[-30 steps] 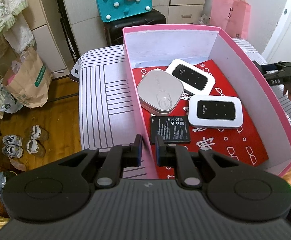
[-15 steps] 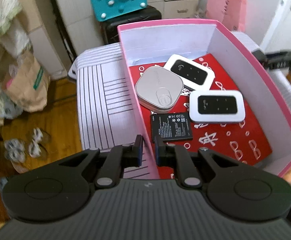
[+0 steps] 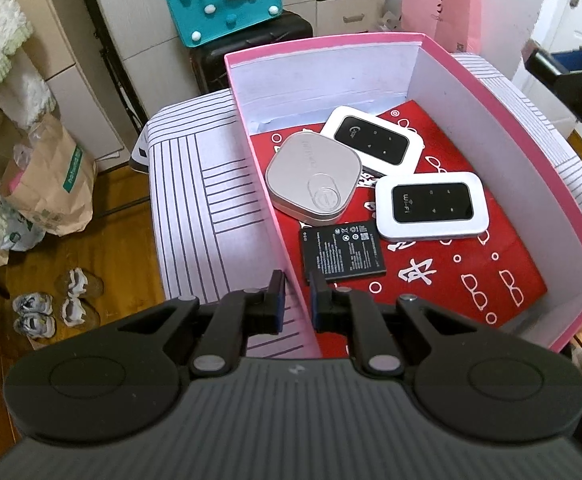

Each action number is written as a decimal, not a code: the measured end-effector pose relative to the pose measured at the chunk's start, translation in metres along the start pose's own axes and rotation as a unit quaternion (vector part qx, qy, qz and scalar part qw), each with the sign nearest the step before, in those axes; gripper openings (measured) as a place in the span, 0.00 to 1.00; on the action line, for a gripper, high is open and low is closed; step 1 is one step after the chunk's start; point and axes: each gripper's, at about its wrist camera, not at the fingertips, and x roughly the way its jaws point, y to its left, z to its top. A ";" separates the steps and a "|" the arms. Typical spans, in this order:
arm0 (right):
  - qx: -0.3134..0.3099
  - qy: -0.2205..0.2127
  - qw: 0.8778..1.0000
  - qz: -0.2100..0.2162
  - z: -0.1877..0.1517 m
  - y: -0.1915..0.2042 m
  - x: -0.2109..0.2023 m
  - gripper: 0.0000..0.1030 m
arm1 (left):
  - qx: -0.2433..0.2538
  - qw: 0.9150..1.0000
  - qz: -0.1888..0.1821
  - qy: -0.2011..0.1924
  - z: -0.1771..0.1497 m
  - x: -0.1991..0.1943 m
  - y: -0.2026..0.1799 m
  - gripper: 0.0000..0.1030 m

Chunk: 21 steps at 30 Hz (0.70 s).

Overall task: Organize rigid objects
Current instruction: 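Carry the black power bank into the pink box and release it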

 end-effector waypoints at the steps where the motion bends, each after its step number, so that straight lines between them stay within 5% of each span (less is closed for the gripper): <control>1: -0.004 0.006 1.000 0.014 0.003 0.008 0.002 0.90 | 0.000 1.000 -0.002 0.000 0.000 0.000 0.001 0.11; 9: -0.027 0.102 0.990 0.096 0.013 0.063 0.044 0.90 | -0.009 1.000 -0.011 0.000 0.000 0.000 0.004 0.12; 21: -0.027 0.235 0.967 0.095 -0.008 0.108 0.118 0.90 | -0.015 1.000 -0.020 -0.003 -0.001 0.000 0.008 0.12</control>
